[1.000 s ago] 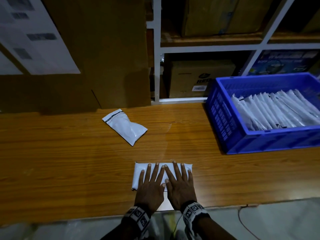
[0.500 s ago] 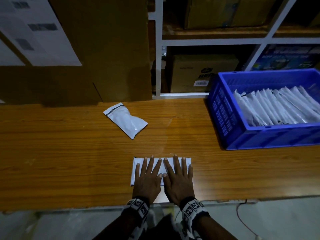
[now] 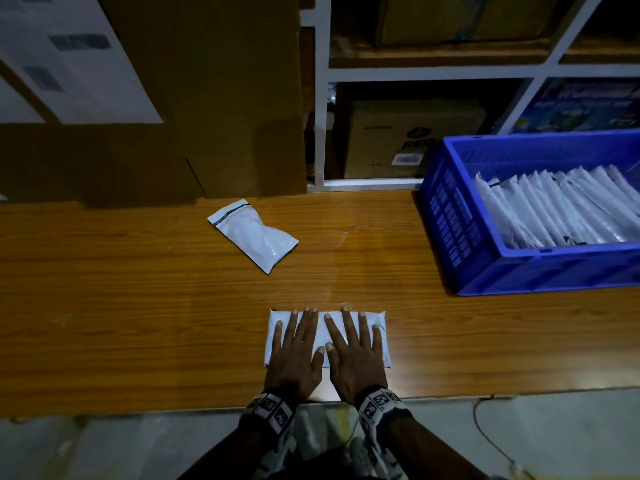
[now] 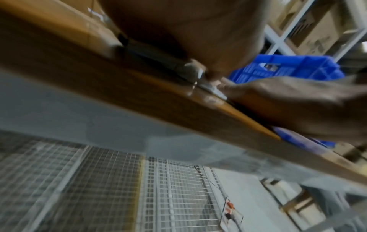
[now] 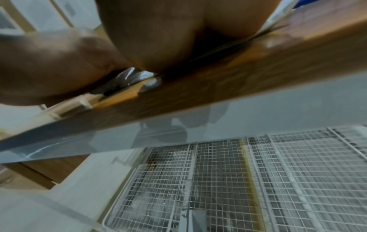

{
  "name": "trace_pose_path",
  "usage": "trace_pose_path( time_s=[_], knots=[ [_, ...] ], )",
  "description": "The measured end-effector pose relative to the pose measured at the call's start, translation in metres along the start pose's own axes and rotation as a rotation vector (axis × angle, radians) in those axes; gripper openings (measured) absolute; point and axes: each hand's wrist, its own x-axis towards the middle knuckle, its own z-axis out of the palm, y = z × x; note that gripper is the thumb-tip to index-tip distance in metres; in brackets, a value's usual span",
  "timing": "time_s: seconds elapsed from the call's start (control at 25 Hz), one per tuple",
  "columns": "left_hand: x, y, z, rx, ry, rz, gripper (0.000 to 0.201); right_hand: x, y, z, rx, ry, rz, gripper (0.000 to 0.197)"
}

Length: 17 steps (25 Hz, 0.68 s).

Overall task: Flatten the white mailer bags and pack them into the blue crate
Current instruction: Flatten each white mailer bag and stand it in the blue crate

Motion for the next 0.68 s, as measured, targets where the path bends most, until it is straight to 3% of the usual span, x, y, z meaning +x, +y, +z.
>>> trace_pose_path(
  time_s=[0.28, 0.68],
  knots=[
    [-0.011, -0.001, -0.004, 0.028, -0.012, -0.029, 0.062, 0.000, 0.010, -0.016, 0.082, -0.124, -0.071, 0.056],
    [-0.009, -0.004, -0.002, 0.008, -0.052, -0.046, 0.066, -0.004, 0.016, -0.014, -0.004, -0.069, -0.077, 0.056]
  ],
)
